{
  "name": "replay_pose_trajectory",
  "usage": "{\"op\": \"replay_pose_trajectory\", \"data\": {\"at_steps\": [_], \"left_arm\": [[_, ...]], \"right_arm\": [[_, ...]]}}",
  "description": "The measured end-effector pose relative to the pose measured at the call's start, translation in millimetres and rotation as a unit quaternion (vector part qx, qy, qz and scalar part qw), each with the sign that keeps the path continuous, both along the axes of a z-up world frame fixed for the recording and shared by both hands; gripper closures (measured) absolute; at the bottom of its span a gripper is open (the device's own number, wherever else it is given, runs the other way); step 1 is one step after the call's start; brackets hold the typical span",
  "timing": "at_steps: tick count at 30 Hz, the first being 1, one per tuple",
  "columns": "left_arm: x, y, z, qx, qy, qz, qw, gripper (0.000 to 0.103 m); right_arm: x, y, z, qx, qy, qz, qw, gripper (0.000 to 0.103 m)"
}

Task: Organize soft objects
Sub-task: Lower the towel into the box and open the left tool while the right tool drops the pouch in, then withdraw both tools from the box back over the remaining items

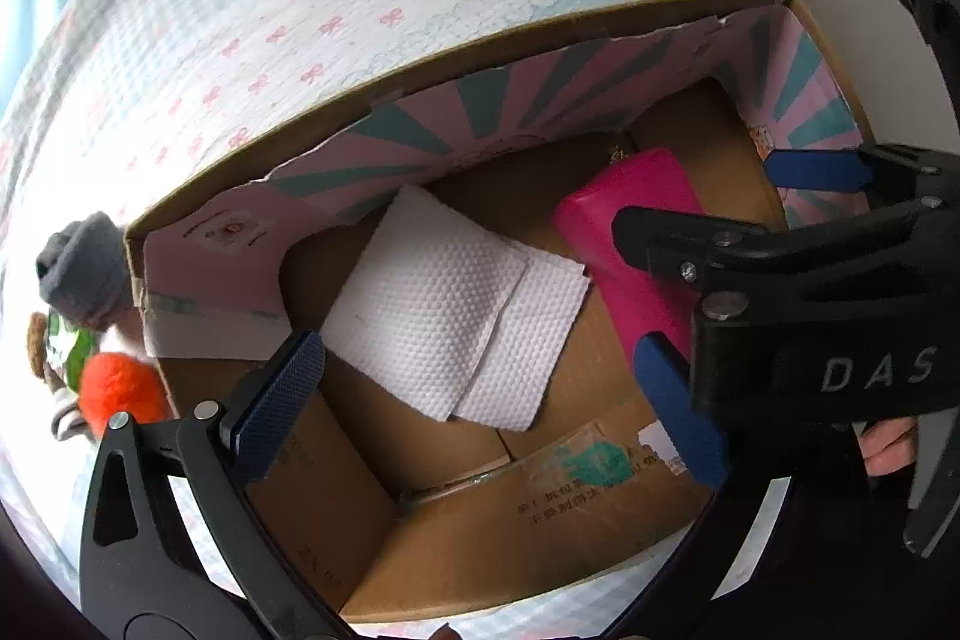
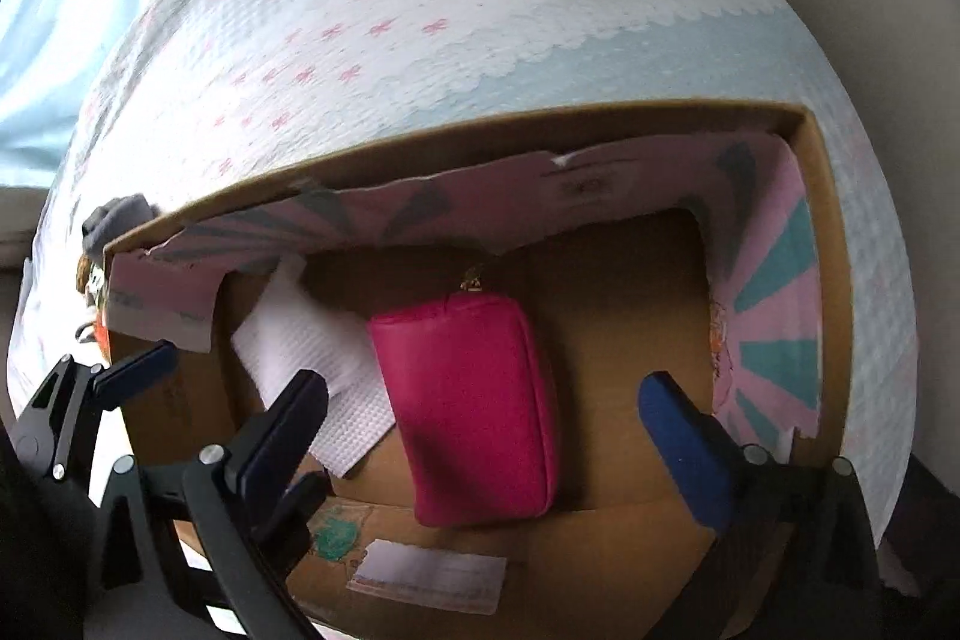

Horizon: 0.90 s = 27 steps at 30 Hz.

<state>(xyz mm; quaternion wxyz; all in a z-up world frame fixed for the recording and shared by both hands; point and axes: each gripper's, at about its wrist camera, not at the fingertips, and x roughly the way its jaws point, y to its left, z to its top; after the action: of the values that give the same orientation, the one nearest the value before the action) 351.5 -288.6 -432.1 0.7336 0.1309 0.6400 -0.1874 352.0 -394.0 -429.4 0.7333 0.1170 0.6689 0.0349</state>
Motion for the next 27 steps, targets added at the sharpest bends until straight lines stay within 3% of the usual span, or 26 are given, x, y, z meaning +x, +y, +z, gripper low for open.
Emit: {"op": "replay_pose_trajectory", "data": {"at_steps": [7,15,20,27], "left_arm": [[3,-3,6,-0.002,-0.002,0.009,1.0,0.0],[-5,-2,42,-0.014,-0.025,0.007,0.9996,0.0],[-14,5,82,-0.025,-0.061,0.011,0.9978,0.0],[-39,36,152,-0.057,-0.111,0.034,0.9916,0.0]], "right_arm": [[-4,-1,11,-0.007,-0.023,0.001,1.0,0.0],[-6,-11,44,-0.018,-0.037,-0.007,0.999,0.0],[-16,-4,78,-0.027,-0.057,-0.001,0.998,0.0],[-42,6,156,-0.041,-0.121,-0.008,0.992,0.0]]}}
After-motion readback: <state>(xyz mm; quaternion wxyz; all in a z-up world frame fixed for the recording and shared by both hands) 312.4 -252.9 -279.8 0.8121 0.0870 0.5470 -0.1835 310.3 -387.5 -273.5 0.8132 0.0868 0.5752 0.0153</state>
